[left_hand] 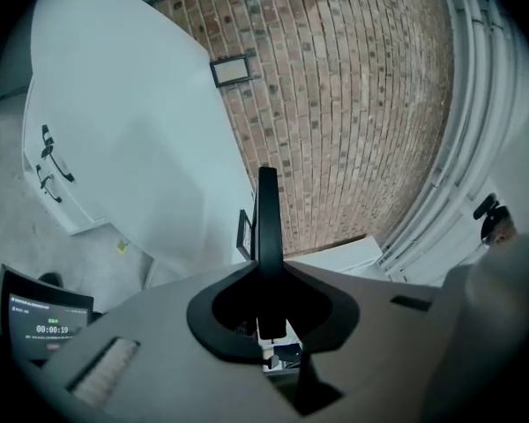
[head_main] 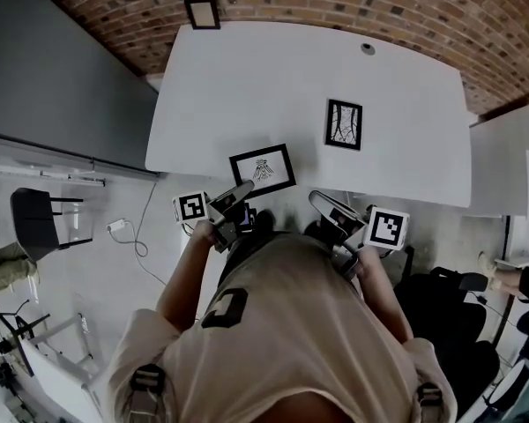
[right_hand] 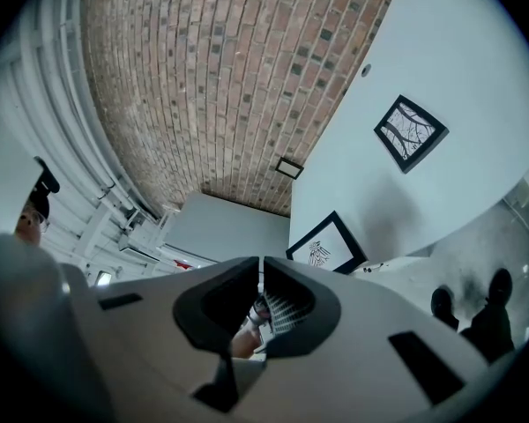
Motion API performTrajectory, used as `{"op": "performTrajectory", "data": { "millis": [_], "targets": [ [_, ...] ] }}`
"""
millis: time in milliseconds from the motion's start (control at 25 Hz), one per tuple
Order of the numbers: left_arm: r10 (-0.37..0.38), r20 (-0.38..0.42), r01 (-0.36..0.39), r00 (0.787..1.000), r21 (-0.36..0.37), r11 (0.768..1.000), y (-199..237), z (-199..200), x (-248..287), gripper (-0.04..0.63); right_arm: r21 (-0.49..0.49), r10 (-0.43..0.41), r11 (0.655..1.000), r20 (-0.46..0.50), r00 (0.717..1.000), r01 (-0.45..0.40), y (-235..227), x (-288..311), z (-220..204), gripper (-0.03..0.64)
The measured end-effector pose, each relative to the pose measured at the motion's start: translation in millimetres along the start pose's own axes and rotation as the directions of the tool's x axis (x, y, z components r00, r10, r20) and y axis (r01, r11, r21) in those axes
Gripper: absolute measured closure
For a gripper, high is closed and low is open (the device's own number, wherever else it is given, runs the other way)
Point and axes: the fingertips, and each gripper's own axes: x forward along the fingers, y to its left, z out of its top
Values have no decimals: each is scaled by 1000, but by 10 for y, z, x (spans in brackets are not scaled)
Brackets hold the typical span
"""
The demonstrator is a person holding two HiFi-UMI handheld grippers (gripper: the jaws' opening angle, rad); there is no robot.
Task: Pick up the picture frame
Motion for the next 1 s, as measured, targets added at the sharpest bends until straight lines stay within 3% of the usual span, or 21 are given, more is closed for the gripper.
{"op": "performTrajectory", "data": {
  "millis": [360, 600, 800, 1000],
  "targets": [
    [-10, -19, 10, 1000, 29, 1000, -226, 110, 116, 560, -16, -14, 1000, 39, 999, 15, 16, -141, 94, 611],
    [-98, 1, 97, 995, 77, 992, -586, 301, 213, 560, -24, -15, 1000, 42, 999, 16, 60, -99, 101, 611],
    [-177, 11, 175, 984, 80, 981, -779, 304, 324, 560, 9, -47, 999, 63, 997, 47, -13, -127, 108, 611],
    [-185, -33, 186, 982, 57, 981, -709, 271, 308, 560, 106, -90, 991, 86, 992, 81, -165, -40, 4, 611]
  ]
}}
